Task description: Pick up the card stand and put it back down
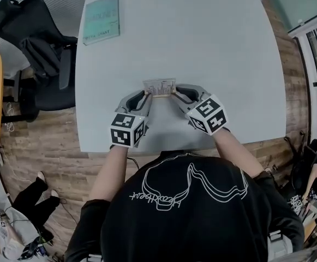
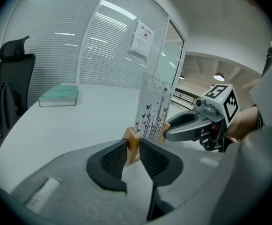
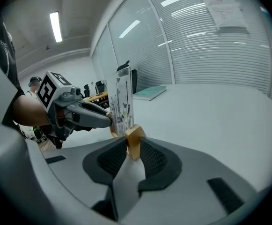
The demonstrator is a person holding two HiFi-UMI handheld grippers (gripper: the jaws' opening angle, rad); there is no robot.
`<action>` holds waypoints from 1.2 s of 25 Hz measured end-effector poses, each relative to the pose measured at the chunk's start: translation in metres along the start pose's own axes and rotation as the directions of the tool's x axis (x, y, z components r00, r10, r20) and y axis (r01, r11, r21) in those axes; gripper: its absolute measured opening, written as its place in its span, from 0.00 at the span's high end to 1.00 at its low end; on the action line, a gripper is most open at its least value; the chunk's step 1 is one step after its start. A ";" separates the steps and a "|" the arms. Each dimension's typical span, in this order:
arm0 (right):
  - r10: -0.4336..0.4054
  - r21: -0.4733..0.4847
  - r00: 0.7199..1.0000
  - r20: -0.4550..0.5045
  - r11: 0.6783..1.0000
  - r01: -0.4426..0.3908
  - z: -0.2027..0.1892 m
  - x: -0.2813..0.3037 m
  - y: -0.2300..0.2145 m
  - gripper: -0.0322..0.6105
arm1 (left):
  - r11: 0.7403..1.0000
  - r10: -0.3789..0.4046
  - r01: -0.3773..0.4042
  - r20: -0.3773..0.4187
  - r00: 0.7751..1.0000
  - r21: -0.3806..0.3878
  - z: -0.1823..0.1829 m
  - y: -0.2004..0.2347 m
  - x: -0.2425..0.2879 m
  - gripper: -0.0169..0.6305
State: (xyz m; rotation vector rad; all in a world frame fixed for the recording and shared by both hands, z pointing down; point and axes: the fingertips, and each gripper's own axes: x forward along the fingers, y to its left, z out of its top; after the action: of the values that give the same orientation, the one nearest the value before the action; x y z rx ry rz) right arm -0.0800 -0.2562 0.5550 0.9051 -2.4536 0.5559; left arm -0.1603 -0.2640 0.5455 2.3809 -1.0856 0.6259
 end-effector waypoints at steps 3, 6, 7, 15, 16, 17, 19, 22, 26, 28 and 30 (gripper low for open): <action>-0.008 -0.002 1.000 -0.024 1.000 0.008 -0.008 0.008 -0.002 0.80 | 1.000 0.002 -0.002 -0.018 1.000 0.000 -0.008 0.005 0.007 0.84; -0.009 0.000 0.999 -0.039 1.000 0.009 -0.011 0.013 -0.003 0.80 | 1.000 -0.004 0.003 -0.023 1.000 -0.009 -0.013 0.009 0.011 0.84; -0.008 0.002 0.999 -0.042 1.000 0.008 -0.011 0.015 -0.003 0.80 | 1.000 -0.006 0.006 -0.026 1.000 -0.013 -0.015 0.011 0.011 0.84; -0.020 -0.007 0.998 -0.063 1.000 0.020 -0.017 0.023 -0.005 0.81 | 1.000 0.001 -0.001 -0.043 0.999 0.001 -0.026 0.014 0.015 0.84; -0.020 -0.007 0.998 -0.063 1.000 0.020 -0.017 0.023 -0.005 0.81 | 1.000 0.002 -0.002 -0.042 0.999 0.000 -0.026 0.014 0.014 0.84; -0.019 -0.007 0.998 -0.064 1.000 0.019 -0.018 0.023 -0.005 0.81 | 1.000 0.004 -0.004 -0.042 0.999 0.000 -0.026 0.013 0.014 0.84; -0.017 0.002 0.998 -0.064 1.000 0.018 -0.018 0.022 -0.005 0.80 | 1.000 0.004 -0.005 -0.041 0.999 -0.005 -0.026 0.013 0.014 0.84; -0.021 0.020 0.998 -0.052 1.000 0.022 -0.016 0.021 -0.006 0.81 | 1.000 0.003 -0.004 -0.031 1.000 -0.029 -0.025 0.013 0.014 0.84; -0.019 0.055 1.000 -0.020 0.998 0.020 -0.015 0.011 -0.006 0.80 | 0.998 0.006 -0.008 -0.017 1.000 -0.069 -0.027 0.011 0.009 0.83; -0.009 0.083 1.000 0.007 0.997 0.008 -0.012 0.002 -0.004 0.80 | 0.995 0.008 -0.009 -0.008 1.000 -0.099 -0.027 0.010 0.003 0.80; 0.008 0.117 0.999 0.047 0.993 -0.014 -0.006 -0.010 0.000 0.81 | 0.990 0.017 -0.014 0.022 1.000 -0.141 -0.022 0.009 -0.008 0.80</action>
State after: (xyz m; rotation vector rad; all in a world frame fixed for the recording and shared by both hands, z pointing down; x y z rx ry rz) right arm -0.0714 -0.2487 0.5544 0.9611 -2.4907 0.6962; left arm -0.1765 -0.2521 0.5606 2.2661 -1.1206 0.5103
